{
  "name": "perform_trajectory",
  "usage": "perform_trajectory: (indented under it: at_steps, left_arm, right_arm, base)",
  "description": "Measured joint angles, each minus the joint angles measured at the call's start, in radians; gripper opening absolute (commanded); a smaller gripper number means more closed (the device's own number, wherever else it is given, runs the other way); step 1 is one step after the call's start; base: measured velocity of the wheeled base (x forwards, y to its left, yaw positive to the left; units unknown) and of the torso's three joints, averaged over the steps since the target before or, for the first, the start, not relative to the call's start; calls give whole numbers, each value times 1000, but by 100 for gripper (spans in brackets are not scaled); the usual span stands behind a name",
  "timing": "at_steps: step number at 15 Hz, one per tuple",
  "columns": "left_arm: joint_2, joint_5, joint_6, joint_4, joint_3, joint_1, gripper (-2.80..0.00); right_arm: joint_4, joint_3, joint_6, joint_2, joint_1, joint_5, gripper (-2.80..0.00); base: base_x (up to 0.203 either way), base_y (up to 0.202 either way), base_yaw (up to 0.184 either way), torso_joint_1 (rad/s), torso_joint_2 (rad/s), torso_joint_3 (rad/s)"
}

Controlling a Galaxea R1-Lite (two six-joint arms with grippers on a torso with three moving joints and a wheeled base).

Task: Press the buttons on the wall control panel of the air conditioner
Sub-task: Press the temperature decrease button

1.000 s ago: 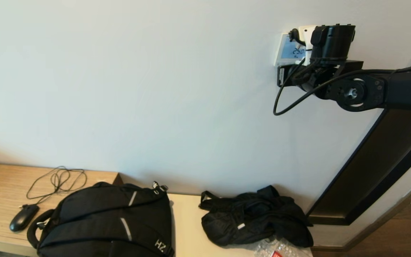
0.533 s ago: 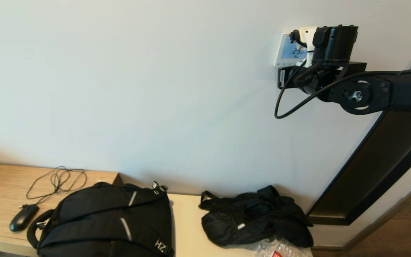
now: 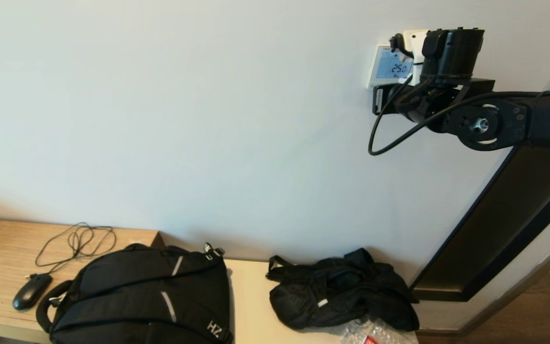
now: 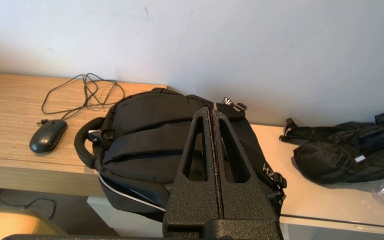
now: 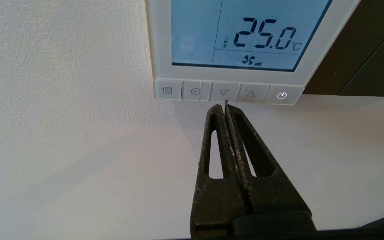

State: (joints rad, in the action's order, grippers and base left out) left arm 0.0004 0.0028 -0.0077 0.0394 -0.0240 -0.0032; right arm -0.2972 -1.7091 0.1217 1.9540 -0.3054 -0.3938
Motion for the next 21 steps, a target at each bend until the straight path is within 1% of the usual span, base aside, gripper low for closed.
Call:
perform_trajectory:
  at_steps: [10, 21]
  left_arm:
    - [0, 0, 0, 0, 0, 0, -280]
    - [0, 0, 0, 0, 0, 0, -280]
  right_arm:
    - [8, -58, 4, 51, 13, 0, -280]
    - [1, -19, 6, 9, -1, -16, -280]
  base:
    - [0, 0, 0, 0, 0, 0]
    - [0, 0, 0, 0, 0, 0]
